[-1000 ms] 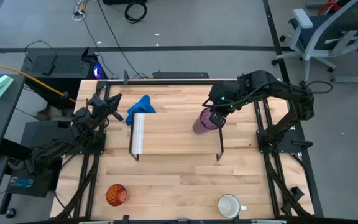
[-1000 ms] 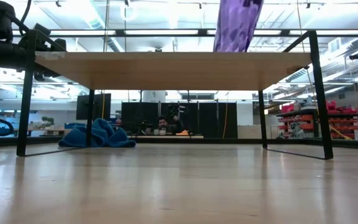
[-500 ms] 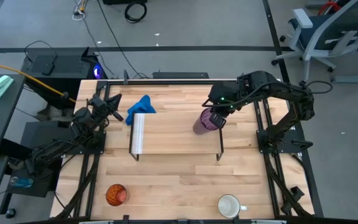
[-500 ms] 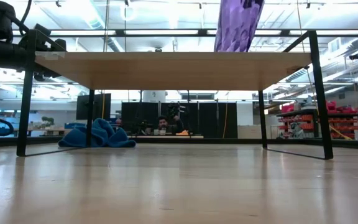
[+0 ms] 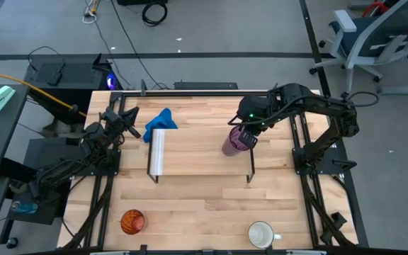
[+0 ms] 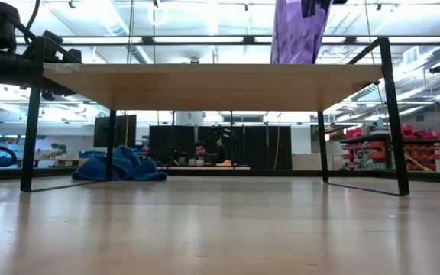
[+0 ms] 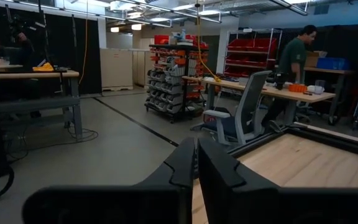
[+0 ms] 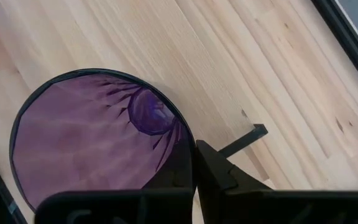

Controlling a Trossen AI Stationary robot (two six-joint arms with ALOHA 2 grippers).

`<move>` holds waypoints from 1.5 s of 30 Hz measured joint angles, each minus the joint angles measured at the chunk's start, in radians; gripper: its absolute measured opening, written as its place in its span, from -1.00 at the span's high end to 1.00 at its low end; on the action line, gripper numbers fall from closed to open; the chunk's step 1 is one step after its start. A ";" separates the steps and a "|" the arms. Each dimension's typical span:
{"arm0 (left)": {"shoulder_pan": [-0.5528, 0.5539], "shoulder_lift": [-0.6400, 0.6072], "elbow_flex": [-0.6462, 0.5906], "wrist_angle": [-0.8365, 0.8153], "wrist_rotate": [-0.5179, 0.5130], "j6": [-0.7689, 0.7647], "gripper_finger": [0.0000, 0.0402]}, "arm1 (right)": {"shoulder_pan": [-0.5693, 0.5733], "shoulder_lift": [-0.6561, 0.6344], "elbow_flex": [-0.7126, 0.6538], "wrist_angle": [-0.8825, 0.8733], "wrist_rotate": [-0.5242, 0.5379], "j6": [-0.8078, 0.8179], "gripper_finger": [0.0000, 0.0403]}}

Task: Stack small to large cups/mugs on shelf
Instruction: Put the violet cup on the shelf

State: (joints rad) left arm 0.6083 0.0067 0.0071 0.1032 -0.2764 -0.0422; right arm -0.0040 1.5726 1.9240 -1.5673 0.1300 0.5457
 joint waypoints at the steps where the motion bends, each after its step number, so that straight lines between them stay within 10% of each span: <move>1: 0.000 0.000 0.000 0.000 0.000 0.000 0.86 | 0.000 -0.001 0.000 0.000 0.000 0.000 0.98; 45: 0.000 0.000 0.000 -0.004 0.000 0.000 0.85 | 0.000 -0.011 -0.002 -0.004 -0.008 0.011 0.39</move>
State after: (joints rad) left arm 0.6086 0.0067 0.0070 0.0994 -0.2760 -0.0422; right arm -0.0040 1.5616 1.9224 -1.5711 0.1219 0.5564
